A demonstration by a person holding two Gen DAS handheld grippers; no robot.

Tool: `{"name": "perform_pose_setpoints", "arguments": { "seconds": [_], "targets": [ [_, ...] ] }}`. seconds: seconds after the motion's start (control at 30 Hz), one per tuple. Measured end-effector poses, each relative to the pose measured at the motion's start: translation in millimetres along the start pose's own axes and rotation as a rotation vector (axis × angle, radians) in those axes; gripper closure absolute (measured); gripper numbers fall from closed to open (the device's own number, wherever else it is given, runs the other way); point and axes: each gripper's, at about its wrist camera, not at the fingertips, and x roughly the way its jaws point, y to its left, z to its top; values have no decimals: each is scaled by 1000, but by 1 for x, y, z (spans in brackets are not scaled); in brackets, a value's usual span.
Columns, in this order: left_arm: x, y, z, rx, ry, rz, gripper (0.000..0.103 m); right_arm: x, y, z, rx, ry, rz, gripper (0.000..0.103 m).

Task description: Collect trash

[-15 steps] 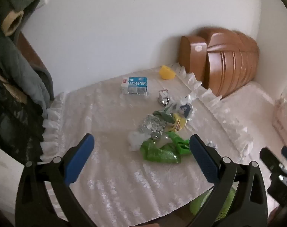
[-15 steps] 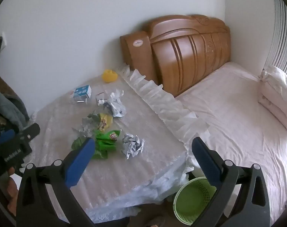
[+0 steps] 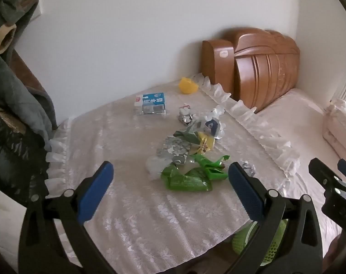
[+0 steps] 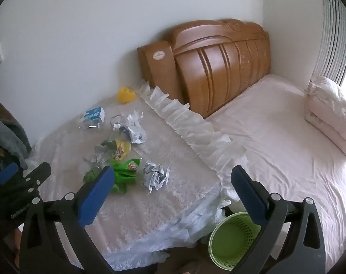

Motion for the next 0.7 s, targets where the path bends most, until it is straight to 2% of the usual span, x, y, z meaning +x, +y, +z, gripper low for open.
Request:
{"name": "perform_pose_setpoints", "arguments": {
  "seconds": [0.7],
  "targets": [
    [8,-4,-3,-12,23,4,6,6,1,-4,-4,6,0,2]
  ]
}}
